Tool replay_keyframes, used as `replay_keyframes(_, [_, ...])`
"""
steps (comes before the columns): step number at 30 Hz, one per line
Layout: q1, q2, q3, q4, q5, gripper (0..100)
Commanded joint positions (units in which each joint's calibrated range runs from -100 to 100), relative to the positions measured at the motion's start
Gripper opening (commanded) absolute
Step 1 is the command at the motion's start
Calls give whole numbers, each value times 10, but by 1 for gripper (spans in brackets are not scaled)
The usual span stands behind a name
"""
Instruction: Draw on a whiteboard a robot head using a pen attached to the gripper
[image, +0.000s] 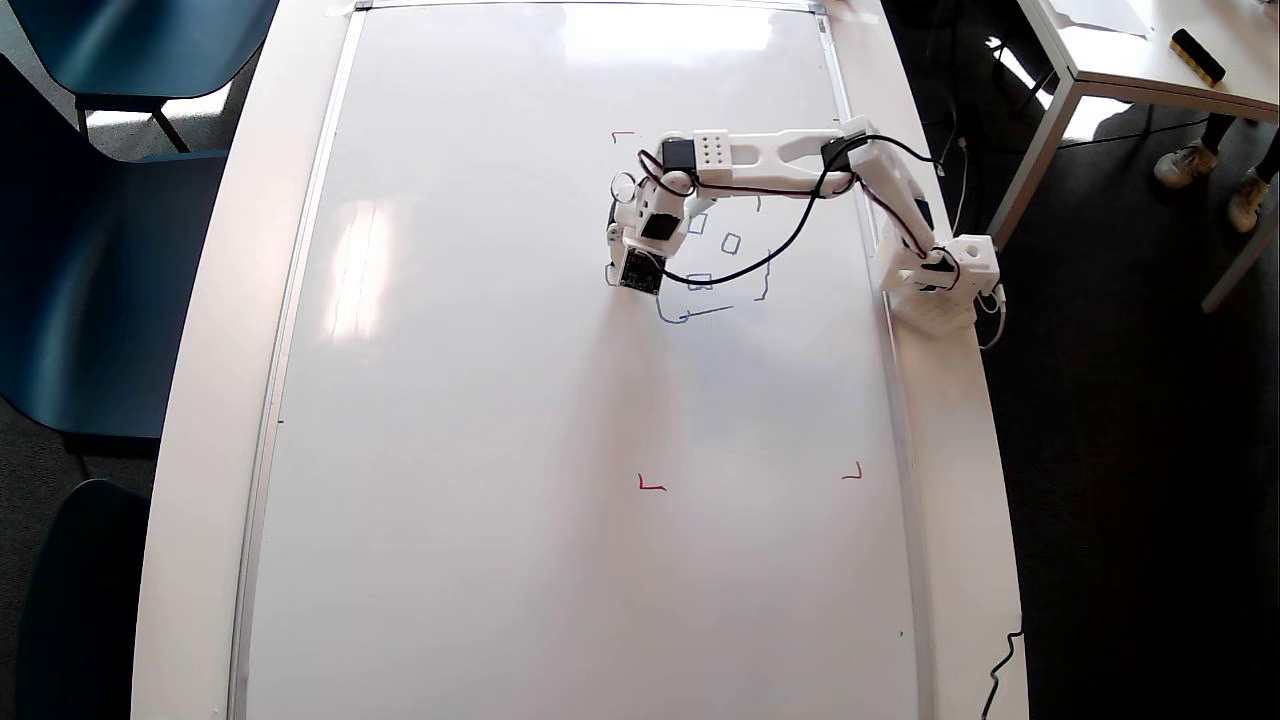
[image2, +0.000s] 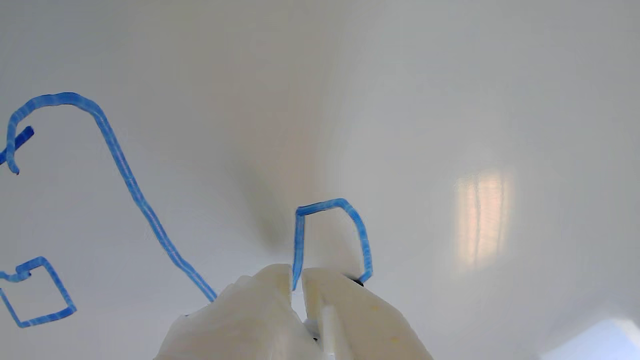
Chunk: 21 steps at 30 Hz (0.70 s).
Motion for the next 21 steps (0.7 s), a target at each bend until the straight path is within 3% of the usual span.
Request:
replay_keyframes(1, [6, -33, 15, 8, 2, 1])
replay_keyframes(21, [-19, -67, 38, 25, -2, 1])
